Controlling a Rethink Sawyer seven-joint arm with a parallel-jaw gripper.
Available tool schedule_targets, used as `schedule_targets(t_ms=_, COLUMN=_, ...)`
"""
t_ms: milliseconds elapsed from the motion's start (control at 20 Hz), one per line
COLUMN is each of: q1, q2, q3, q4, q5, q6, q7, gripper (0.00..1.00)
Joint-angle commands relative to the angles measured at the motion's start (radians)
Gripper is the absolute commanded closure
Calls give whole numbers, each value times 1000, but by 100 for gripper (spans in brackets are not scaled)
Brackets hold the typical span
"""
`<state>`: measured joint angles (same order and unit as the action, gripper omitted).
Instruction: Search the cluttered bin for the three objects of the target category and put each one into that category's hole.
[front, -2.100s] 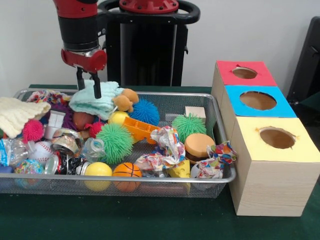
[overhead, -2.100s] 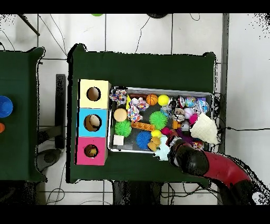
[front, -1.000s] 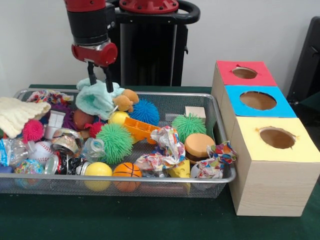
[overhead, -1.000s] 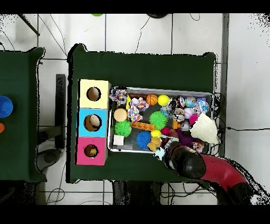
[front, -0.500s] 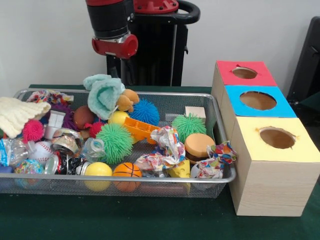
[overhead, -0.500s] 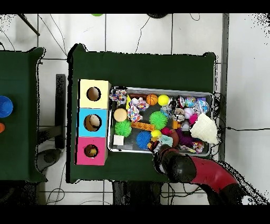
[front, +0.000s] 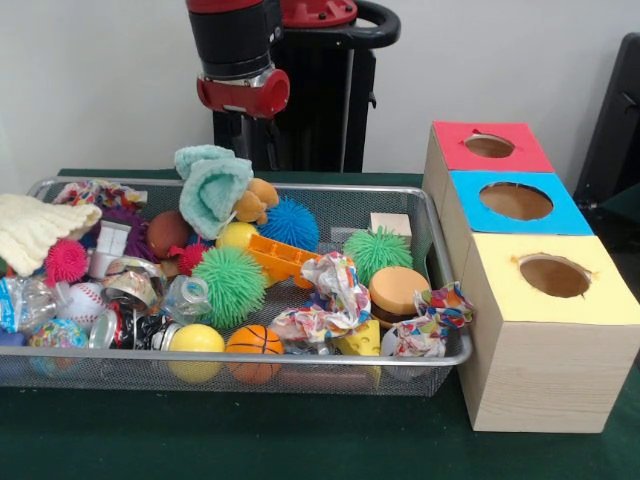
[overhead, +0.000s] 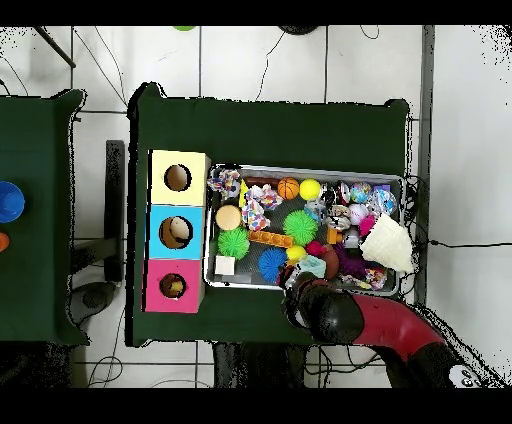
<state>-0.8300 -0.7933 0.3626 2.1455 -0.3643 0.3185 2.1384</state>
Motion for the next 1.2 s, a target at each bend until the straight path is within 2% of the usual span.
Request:
schedule_targets(t_ms=50, q1=-2, q2=-5, q3=54, q4=-66, q5=-8, q6=8, q7=-9, gripper=0)
schedule_targets(t_ms=450, q1=41, q2=-48, q3=-26, q4=-207, q5=-122, q6=96, q7=-98, gripper=0)
schedule_targets(t_ms=600, q1=70, q2=-82, q3=-91, q4=-259, q5=-205, q6=111, q7=-108, gripper=0)
schedule_targets(t_ms=800, q1=117, q2=-110, q3=-163, q4=-298, q5=-328, q6=28, q7=-67, gripper=0)
schedule_targets(t_ms=1000, q1=175, q2=-130, q3=-215, q4=-335, q5=-419, q6=4, q7=-30, gripper=0)
schedule_targets(t_ms=1200, q1=186, q2=-141, q3=-223, q4=-328, q5=-431, q6=-1, q7=-12, gripper=0)
